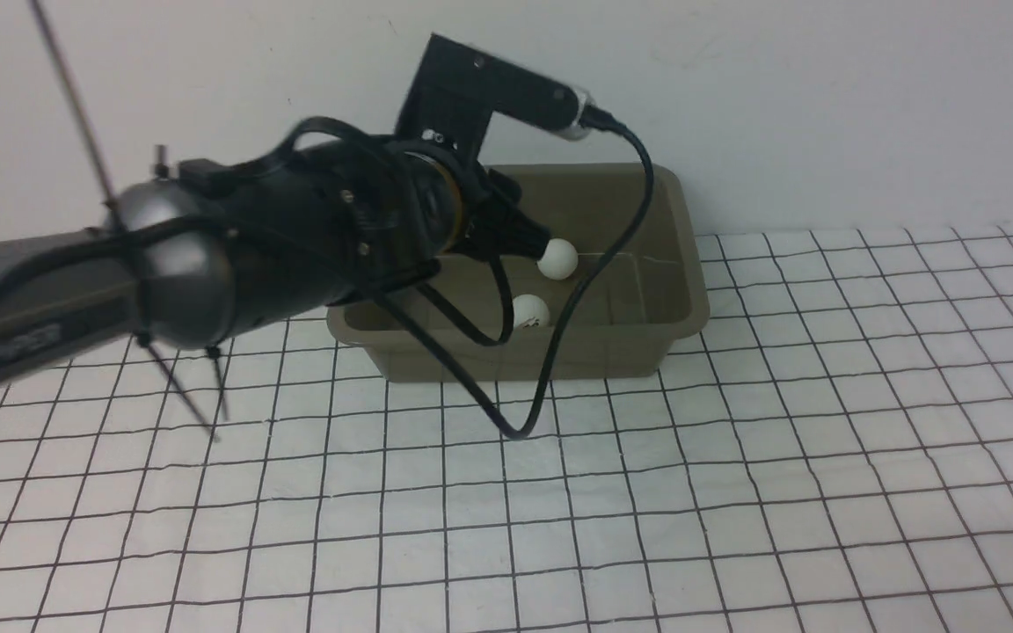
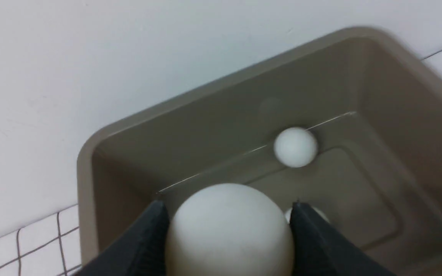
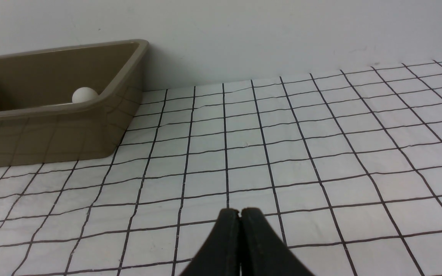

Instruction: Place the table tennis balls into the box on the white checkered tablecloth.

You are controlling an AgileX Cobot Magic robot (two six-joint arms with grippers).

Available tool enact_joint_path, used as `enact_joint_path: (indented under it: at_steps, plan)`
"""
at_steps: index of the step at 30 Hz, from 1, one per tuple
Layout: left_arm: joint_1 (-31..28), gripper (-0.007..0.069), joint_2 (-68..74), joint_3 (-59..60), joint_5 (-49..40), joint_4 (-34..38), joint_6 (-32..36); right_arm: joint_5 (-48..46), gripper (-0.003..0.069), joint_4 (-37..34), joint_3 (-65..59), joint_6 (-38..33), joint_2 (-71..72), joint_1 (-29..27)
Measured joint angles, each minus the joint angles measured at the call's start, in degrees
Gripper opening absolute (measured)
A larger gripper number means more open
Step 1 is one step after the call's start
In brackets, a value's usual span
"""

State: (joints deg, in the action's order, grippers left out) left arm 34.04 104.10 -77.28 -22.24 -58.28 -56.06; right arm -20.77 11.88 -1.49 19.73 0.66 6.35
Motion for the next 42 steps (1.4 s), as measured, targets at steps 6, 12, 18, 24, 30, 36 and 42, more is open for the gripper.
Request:
enact_joint_path:
  at_steps: [6,12,18,24,30,36,42]
  plan:
    - [-0.24,0.0353,10.65,-5.16,2.42,-1.12,4.40,0.00,-0.0014,0.00,0.00,0.00,0.00,0.00]
    - [-0.24,0.0395,15.97,-7.51,4.35,-1.31,2.36,0.00,-0.0014,0.05,0.00,0.00,0.00,0.00]
    - [-0.24,0.0533,15.65,-10.11,-1.44,-1.50,1.41,0.00,-0.0014,0.05,0.00,0.00,0.00,0.00]
    - [1.04,0.0433,7.21,-10.57,-16.19,-0.97,4.61,0.00,-0.0014,0.05,0.00,0.00,0.00,0.00]
    - [3.67,0.0050,-9.63,-5.36,-20.73,-0.95,6.20,0.00,-0.0014,0.05,0.00,0.00,0.00,0.00]
    - [6.13,-0.0004,-33.46,16.31,-17.77,-1.33,1.56,0.00,-0.0014,0.05,0.00,0.00,0.00,0.00]
    - [6.20,-0.0004,-54.83,31.93,-11.90,-1.40,-4.64,0.00,-0.0014,0.05,0.00,0.00,0.00,0.00]
